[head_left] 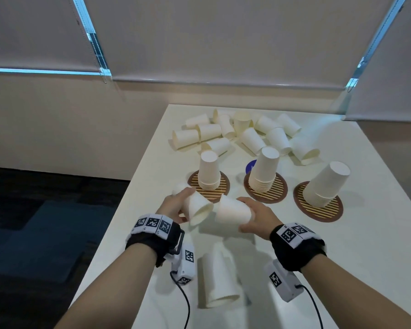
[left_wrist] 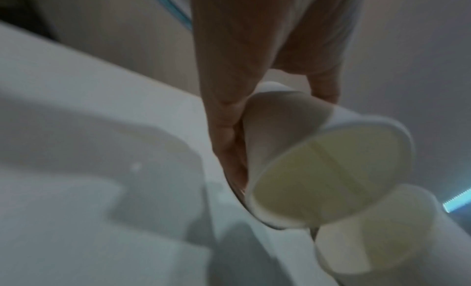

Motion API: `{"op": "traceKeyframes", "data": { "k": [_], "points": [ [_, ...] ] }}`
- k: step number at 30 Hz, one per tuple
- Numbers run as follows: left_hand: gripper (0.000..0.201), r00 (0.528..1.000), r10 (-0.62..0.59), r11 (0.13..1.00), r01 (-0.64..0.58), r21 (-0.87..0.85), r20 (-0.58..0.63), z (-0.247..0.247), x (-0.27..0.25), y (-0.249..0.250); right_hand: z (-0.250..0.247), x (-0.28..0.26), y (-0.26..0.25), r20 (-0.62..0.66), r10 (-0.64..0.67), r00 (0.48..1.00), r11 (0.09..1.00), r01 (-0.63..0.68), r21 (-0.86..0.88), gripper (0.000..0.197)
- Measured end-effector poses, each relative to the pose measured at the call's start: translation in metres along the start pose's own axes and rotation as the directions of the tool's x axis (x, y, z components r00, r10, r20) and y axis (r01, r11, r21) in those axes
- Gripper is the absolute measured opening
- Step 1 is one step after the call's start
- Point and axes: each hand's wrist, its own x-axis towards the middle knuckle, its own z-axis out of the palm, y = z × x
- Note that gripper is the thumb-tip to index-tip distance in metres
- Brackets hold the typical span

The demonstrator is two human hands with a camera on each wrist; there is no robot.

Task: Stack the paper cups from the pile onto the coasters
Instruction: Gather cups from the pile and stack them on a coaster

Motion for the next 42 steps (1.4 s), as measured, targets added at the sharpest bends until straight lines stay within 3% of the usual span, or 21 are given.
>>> {"op": "traceKeyframes", "data": {
  "k": [2,3,6,9,11,15,17,21,22,24,26,29,31,33,36,38,40,42],
  "points": [
    [0.056,0.992,0.107,0.958,-0.120,0.259,0.061,0.005,-0.004,0.007,-0.003,0.003,0.003,-0.013,0.010,1.000,1.000,-0.010,-0.011,0.075],
    [0.057,0.976,0.191,0.884,-0.216,0.415,0.101,0.007,-0.005,0.009,-0.005,0.003,0.005,-0.016,0.025,1.000,1.000,-0.025,-0.019,0.076],
    [0.085,0.908,0.330,0.509,-0.400,0.762,0.257,0.013,-0.004,0.012,-0.008,0.005,0.011,-0.020,0.063,0.998,0.997,-0.064,-0.036,0.078],
    [0.100,0.885,0.273,0.223,-0.439,0.870,0.377,0.025,0.000,0.000,-0.009,0.007,0.012,-0.041,0.052,0.998,0.998,-0.053,-0.022,0.077],
    [0.106,0.876,0.257,0.155,-0.454,0.878,0.408,0.033,0.006,-0.013,-0.008,0.010,0.009,-0.060,0.010,0.998,1.000,-0.010,-0.003,0.076],
    [0.122,0.840,0.317,0.288,-0.528,0.799,0.441,0.046,0.014,-0.031,-0.013,0.014,0.001,-0.064,-0.072,0.995,0.997,0.071,-0.025,0.070],
    [0.126,0.847,0.338,0.340,-0.516,0.786,0.409,0.044,0.016,-0.035,-0.017,0.016,0.000,-0.062,-0.090,0.994,0.995,0.088,-0.038,0.069],
    [0.124,0.907,0.326,0.151,-0.329,0.932,0.267,0.027,0.017,-0.042,-0.019,0.018,-0.001,-0.037,-0.062,0.997,0.994,0.059,-0.093,0.072],
    [0.119,0.928,0.305,0.154,-0.270,0.951,0.214,0.024,0.017,-0.043,-0.019,0.019,-0.001,-0.029,-0.057,0.998,0.993,0.053,-0.110,0.073],
    [0.109,0.952,0.261,0.216,-0.217,0.952,0.158,0.023,0.015,-0.039,-0.018,0.020,-0.005,-0.008,-0.046,0.999,0.989,0.044,-0.142,0.075],
    [0.098,0.951,0.225,0.326,-0.281,0.903,0.215,0.027,0.012,-0.030,-0.017,0.022,-0.008,0.017,-0.037,0.999,0.984,0.039,-0.173,0.076],
    [0.101,0.904,0.242,0.525,-0.428,0.736,0.353,0.040,0.004,-0.015,-0.016,0.021,-0.015,0.070,-0.032,0.997,0.979,0.045,-0.199,0.078],
    [0.108,0.878,0.252,0.572,-0.474,0.670,0.406,0.048,-0.001,-0.006,-0.017,0.017,-0.018,0.094,-0.049,0.994,0.989,0.062,-0.136,0.077],
    [0.101,0.851,0.279,0.519,-0.524,0.675,0.445,0.056,-0.003,0.001,-0.019,0.013,-0.019,0.107,-0.044,0.993,0.997,0.050,-0.057,0.076],
    [0.091,0.822,0.351,0.340,-0.558,0.757,0.448,0.064,-0.008,0.009,-0.023,0.012,-0.019,0.076,-0.019,0.997,0.998,0.014,0.064,0.076],
    [0.080,0.798,0.418,0.270,-0.565,0.780,0.434,0.069,-0.010,0.014,-0.024,0.012,-0.019,0.041,-0.026,0.999,0.990,0.020,0.139,0.080],
    [0.075,0.747,0.517,0.254,-0.601,0.758,0.419,0.073,-0.010,0.022,-0.027,0.012,-0.016,0.031,-0.026,0.999,0.988,0.021,0.150,0.093],
    [0.073,0.692,0.647,0.306,-0.621,0.722,0.321,0.075,-0.011,0.034,-0.029,0.008,-0.013,0.075,0.044,0.996,0.999,-0.046,0.027,0.107]
  ]
}}
